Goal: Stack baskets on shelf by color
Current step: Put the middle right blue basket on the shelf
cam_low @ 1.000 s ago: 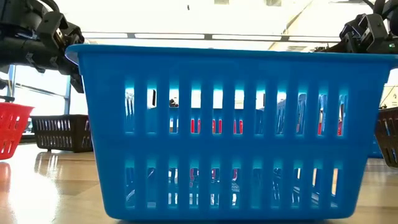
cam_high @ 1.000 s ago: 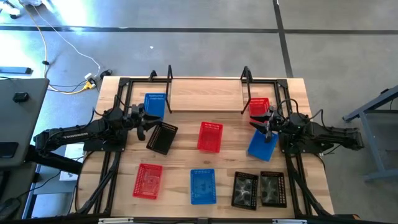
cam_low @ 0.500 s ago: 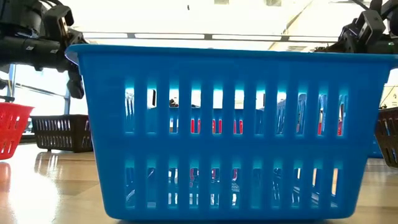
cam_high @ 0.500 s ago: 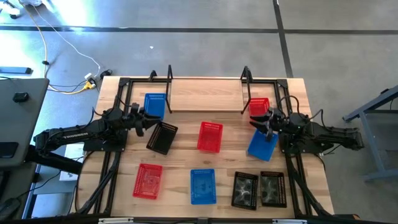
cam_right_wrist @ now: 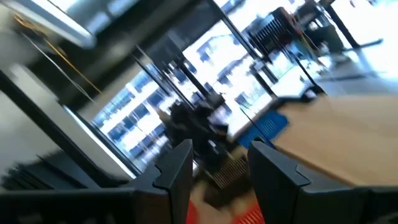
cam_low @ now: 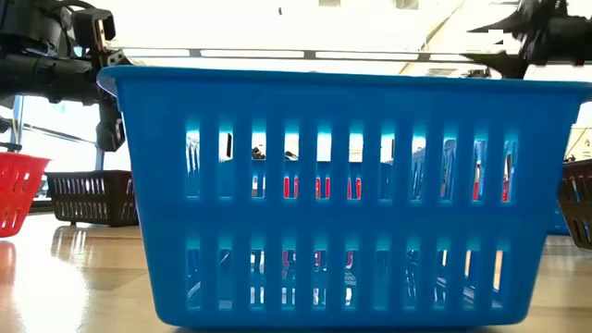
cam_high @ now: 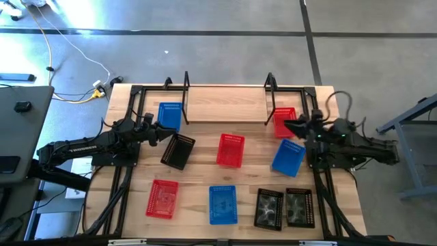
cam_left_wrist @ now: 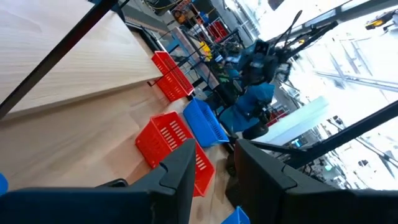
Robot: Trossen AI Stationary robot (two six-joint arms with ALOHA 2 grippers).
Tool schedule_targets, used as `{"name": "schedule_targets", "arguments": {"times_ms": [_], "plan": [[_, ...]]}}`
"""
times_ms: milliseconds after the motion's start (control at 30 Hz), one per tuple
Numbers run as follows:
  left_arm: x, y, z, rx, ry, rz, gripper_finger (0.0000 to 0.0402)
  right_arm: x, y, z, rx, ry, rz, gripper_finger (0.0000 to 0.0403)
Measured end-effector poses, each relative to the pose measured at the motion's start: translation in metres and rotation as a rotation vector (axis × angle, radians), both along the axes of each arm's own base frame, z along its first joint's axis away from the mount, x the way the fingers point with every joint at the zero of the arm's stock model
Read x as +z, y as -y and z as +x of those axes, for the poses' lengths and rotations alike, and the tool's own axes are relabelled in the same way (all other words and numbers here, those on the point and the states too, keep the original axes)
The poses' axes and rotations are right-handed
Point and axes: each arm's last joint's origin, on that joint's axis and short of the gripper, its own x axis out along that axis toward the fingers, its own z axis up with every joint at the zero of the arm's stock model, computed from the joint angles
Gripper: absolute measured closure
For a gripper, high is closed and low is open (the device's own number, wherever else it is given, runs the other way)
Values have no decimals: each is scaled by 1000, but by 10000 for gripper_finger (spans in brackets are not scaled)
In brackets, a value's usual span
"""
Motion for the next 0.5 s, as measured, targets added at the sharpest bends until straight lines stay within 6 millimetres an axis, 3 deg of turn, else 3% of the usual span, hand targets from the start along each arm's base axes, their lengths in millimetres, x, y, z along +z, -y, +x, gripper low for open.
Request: {"name": "schedule_targets", "arguments": {"times_ms": [100, 267, 500], "plan": [[0, 0, 0, 0, 0, 0, 300, 19, -1, -9, -7, 14, 8, 263], [0, 0, 0, 0, 0, 0, 300, 42, -2, -23, -28, -107, 54, 263], [0, 0, 0, -1, 0, 0, 300, 71, -3, -21, 8, -376, 84, 263]]}}
